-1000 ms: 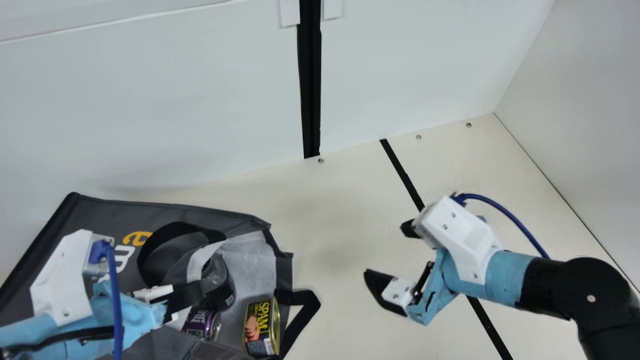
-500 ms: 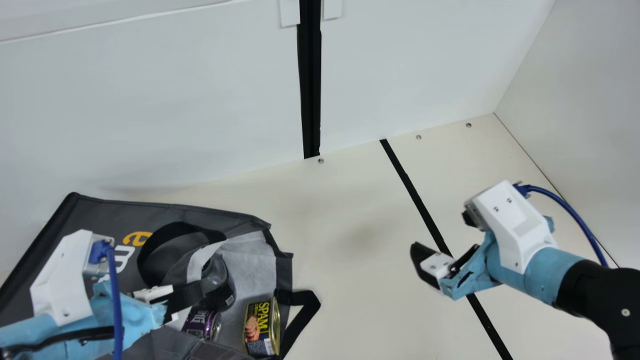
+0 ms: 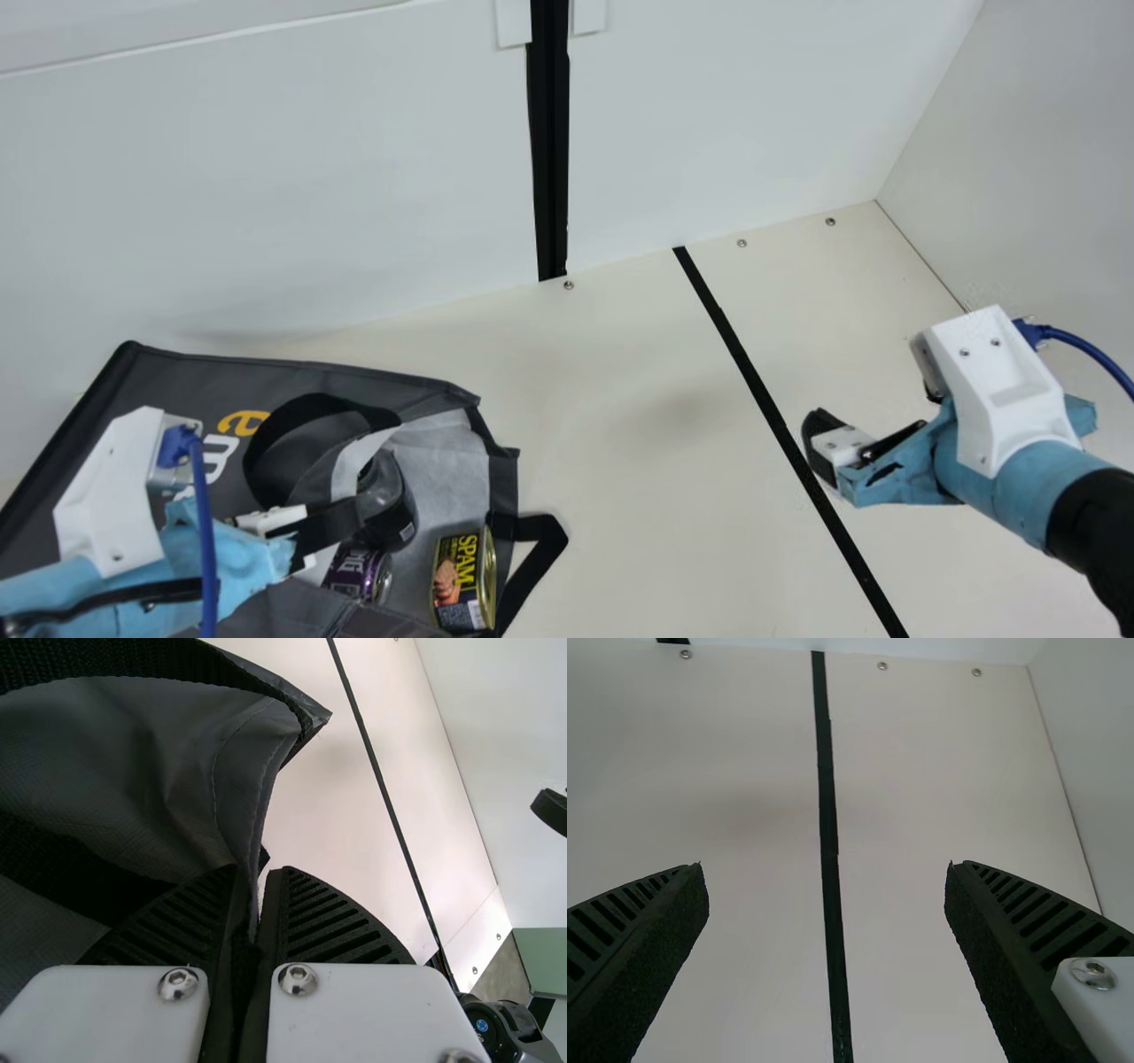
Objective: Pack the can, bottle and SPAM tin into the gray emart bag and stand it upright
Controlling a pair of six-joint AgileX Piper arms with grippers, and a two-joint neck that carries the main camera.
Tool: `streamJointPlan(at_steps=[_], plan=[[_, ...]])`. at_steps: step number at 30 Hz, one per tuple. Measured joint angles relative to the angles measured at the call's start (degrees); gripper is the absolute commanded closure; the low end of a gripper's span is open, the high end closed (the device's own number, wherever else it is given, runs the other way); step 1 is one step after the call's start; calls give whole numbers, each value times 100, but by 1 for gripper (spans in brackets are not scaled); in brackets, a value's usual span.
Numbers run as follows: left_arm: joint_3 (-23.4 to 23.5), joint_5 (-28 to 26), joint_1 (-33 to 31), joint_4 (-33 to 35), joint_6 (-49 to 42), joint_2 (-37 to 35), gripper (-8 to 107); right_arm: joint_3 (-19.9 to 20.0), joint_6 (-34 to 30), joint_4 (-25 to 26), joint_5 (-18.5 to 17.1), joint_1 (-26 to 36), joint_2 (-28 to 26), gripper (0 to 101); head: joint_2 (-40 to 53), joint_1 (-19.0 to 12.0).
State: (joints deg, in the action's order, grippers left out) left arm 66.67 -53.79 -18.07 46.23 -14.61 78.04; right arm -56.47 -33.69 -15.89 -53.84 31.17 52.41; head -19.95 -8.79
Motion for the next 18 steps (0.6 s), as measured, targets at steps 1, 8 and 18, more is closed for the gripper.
streamJointPlan(at_steps=[1, 8, 18], plan=[[0, 0, 0, 0, 0, 0, 107, -38, 122, 108, -31, 0, -24, 6, 0, 0], [0, 0, 0, 0, 0, 0, 107, -300, 922, 756, -315, -125, -130, 6, 9, 0], [0, 0, 0, 0, 0, 0, 107, -803, 1922, 1531, -712, -480, -227, 6, 9, 0]])
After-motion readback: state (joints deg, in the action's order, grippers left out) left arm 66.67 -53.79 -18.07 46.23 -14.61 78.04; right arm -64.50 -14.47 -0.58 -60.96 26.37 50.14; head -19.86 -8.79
